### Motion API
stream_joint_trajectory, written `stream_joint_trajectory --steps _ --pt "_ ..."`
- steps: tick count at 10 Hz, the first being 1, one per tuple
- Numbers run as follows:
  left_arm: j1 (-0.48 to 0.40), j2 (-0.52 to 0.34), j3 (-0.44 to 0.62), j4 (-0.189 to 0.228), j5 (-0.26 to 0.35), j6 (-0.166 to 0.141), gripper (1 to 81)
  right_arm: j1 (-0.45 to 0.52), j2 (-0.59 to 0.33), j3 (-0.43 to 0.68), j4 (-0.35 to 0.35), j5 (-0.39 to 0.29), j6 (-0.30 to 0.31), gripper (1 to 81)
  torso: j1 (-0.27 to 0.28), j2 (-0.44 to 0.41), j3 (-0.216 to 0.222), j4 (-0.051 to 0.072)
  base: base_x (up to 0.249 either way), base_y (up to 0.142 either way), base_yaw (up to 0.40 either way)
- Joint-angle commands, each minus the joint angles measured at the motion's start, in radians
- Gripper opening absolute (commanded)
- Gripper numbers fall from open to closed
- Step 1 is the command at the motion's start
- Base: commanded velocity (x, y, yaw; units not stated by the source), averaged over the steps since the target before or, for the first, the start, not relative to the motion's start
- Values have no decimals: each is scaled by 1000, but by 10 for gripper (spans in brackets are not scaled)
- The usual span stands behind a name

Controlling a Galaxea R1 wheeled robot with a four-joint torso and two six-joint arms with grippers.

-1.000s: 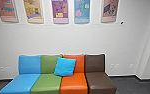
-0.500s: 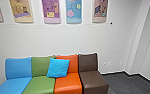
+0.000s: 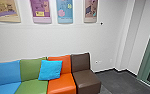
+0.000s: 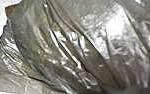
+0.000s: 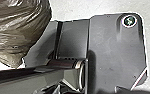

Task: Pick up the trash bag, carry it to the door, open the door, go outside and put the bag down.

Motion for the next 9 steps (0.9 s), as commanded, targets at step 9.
stream_joint_trajectory --steps 9 --pt "-74 -2 -3 0 59 3 10 58 2 13 5 -38 1 811 0 0 0 0 0 0 -255"
